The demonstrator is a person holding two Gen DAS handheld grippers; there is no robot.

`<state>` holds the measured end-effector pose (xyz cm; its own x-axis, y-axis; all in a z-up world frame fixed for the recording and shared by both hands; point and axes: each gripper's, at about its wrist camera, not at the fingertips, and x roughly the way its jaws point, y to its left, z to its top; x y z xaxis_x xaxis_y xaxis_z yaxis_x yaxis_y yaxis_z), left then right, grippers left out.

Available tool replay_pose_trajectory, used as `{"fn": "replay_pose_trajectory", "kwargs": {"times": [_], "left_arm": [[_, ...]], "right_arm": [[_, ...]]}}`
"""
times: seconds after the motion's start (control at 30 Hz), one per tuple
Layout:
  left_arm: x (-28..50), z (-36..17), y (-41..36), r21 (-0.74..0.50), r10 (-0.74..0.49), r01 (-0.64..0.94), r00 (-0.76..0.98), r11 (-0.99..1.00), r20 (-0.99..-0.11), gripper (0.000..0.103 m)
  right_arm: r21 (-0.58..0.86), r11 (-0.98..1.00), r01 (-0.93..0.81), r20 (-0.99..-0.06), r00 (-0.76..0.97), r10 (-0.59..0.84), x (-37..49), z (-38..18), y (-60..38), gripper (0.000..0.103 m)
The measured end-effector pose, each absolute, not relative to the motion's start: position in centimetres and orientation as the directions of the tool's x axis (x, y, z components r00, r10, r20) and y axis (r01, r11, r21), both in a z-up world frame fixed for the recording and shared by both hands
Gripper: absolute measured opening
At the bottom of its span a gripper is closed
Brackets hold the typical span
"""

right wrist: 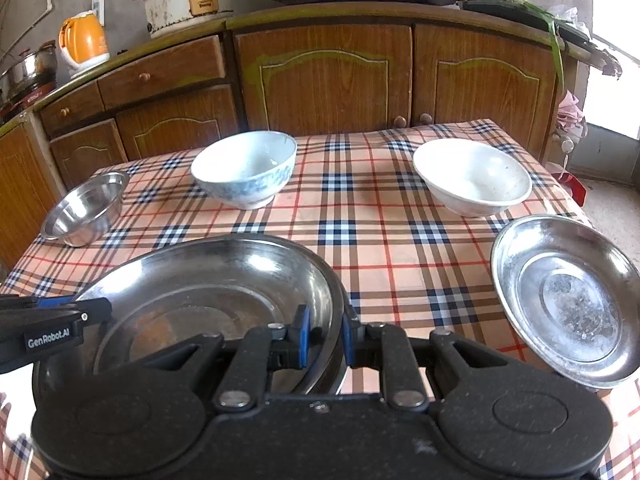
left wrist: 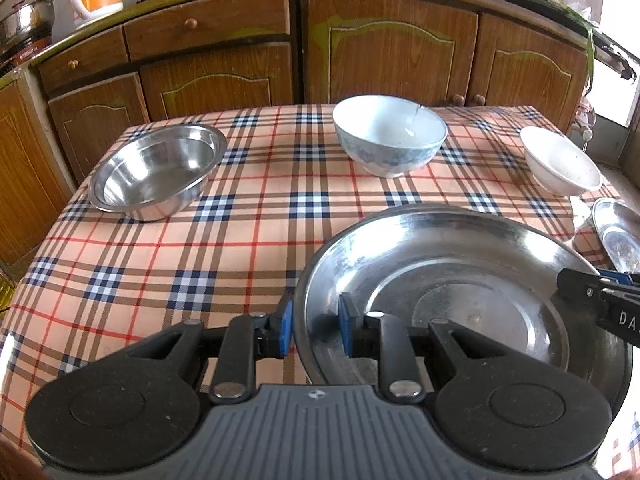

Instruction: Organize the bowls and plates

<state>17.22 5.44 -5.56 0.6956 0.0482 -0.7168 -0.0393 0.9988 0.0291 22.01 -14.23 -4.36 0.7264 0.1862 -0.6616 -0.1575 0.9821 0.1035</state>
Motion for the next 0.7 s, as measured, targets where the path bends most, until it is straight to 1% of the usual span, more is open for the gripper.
{"fn": "replay_pose_trajectory", "kwargs": {"times": [0.7], "left_arm": [[19.3,-7.1,5.3,0.013,0.039,-0.043,0.692,0.999,-0.72,0.024]], "right_arm": [[0.07,0.985,-0.155,-0.674,0.721,0.162,24.4,-5.7,-14.0,0.023]]}}
